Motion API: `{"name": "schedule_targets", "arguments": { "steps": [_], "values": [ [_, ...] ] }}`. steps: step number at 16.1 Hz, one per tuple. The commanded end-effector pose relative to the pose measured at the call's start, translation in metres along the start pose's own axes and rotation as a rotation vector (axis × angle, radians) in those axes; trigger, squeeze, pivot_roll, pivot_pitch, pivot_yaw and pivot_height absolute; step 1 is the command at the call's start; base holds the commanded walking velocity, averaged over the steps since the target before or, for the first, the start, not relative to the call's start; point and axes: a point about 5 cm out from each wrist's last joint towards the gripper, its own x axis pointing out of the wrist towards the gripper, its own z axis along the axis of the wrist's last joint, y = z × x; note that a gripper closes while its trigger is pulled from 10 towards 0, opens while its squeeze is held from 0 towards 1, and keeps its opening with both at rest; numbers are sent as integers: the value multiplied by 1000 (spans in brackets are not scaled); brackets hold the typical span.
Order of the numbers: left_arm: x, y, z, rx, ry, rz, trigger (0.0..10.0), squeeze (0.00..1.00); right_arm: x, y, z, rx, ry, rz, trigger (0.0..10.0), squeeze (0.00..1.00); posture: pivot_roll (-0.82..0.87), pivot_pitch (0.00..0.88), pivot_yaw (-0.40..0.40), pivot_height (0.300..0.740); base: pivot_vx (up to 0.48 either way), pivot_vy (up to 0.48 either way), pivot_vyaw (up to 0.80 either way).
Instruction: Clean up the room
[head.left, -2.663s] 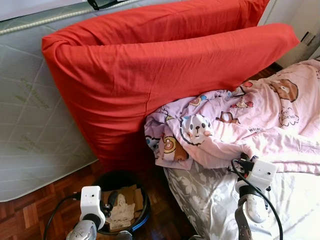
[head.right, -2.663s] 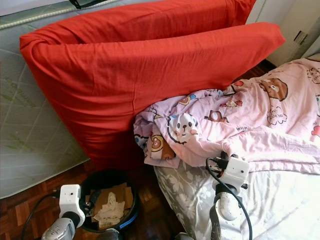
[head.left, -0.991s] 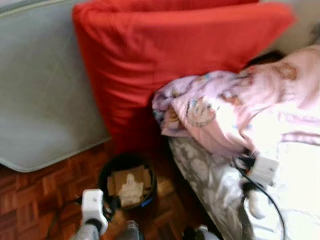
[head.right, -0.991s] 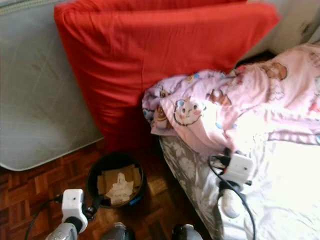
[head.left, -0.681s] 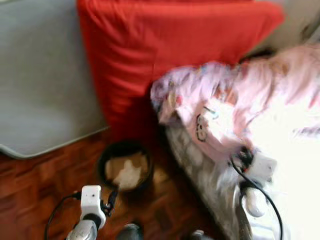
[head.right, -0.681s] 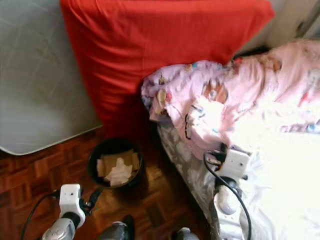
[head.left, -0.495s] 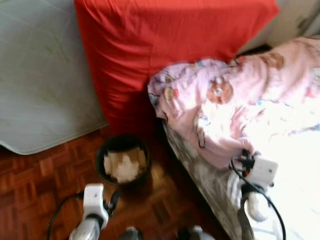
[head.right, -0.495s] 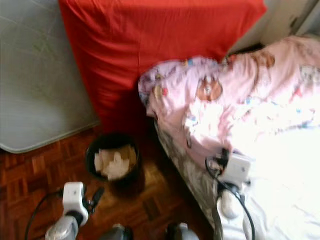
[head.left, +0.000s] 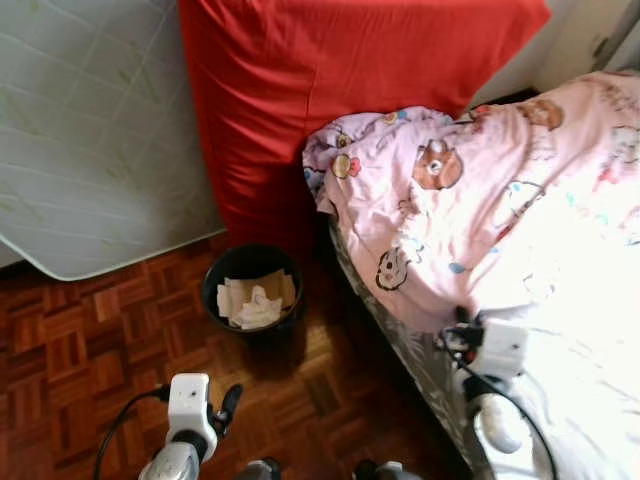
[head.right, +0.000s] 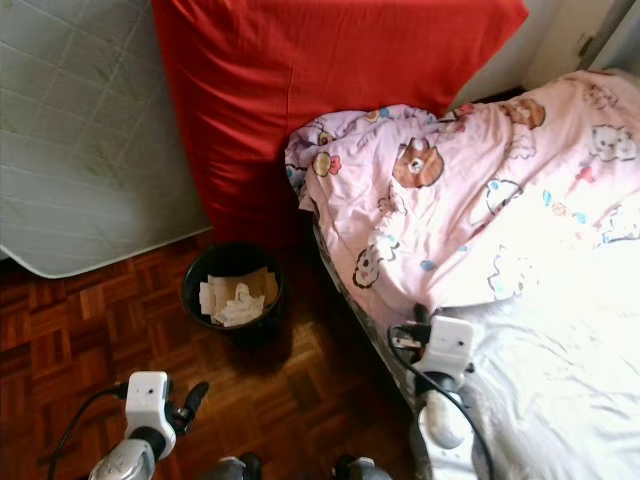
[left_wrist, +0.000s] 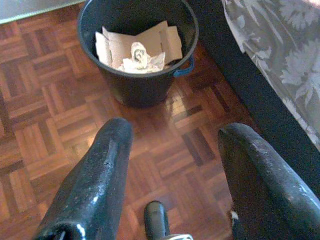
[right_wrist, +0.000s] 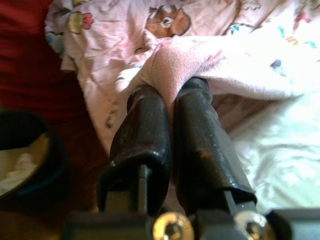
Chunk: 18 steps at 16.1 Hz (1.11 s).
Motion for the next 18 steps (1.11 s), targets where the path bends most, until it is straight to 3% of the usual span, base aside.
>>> {"name": "schedule_targets", "arguments": {
  "steps": [1,8,11,15,18],
  "values": [
    [-4,1,-9,16,43,0,10000,0,-3,9,-3,8,20,60,10000,0,55,221,-15,740,0,0,0],
    [-4,0,-9,25,44,-2,10000,0,-6,-2,17,-26,-97,-32,10000,0,48,222,-17,740,0,0,0],
    [-4,0,-9,27,44,-3,10000,0,-9,-1,11,-31,-56,-10,10000,0,45,221,-18,740,0,0,0],
    [-4,-1,-8,31,41,-4,10000,0,-13,-4,-20,-24,122,-21,10000,0,49,219,-19,740,0,0,0],
    [-3,-1,-8,34,41,-4,10000,0,-15,-5,-27,11,158,-22,10000,0,49,220,-19,740,0,0,0]
  ]
}}
